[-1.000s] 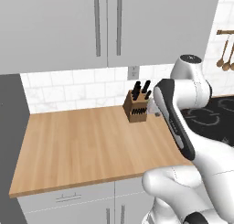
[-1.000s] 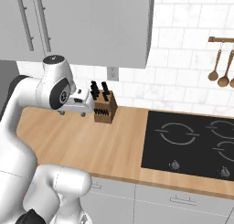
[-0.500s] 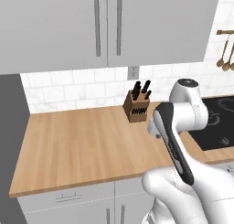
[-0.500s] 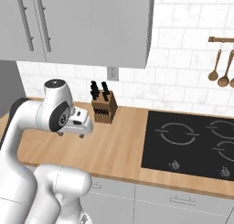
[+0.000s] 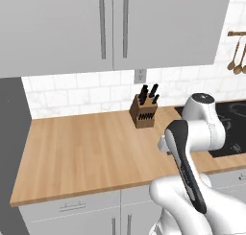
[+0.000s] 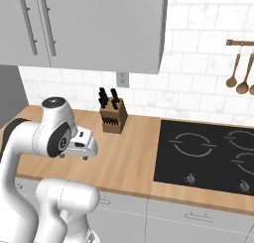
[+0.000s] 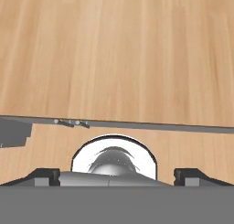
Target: Take a straw from the drawer in front and place it inside the glass cup on the dining counter.
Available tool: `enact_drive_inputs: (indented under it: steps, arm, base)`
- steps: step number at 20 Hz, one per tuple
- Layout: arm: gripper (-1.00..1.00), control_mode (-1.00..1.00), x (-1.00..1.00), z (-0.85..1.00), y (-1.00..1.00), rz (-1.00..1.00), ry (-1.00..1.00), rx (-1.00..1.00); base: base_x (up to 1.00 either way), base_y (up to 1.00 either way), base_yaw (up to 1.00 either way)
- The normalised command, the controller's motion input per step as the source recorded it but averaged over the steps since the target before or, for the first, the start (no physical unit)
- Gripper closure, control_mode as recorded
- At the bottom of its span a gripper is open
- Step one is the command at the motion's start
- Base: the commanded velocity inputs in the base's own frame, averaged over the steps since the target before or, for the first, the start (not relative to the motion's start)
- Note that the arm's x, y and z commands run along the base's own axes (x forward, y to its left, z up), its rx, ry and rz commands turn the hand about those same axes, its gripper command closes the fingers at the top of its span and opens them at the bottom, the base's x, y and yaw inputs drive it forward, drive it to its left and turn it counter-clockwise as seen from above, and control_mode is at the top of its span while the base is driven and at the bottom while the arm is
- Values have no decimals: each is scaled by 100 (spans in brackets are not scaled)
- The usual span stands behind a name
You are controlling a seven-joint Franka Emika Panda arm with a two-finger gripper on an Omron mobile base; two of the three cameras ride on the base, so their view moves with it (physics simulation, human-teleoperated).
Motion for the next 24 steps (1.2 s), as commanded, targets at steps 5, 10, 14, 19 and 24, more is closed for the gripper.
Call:
enact_drive_inputs:
  steps: [5,10,14,19,24]
  arm:
    - [-100,100,0,0,0,0,0,0]
    - [-100,100,0,0,0,0,0,0]
    - [-100,100,0,0,0,0,0,0]
    - [-100,100,0,0,0,0,0,0]
    - [-100,100,0,0,0,0,0,0]
  base:
    - [-26,45,-6]
    - [-32,47,-11]
    - [-52,14,-18]
    - [-57,5,-29]
    - [-36,48,-29]
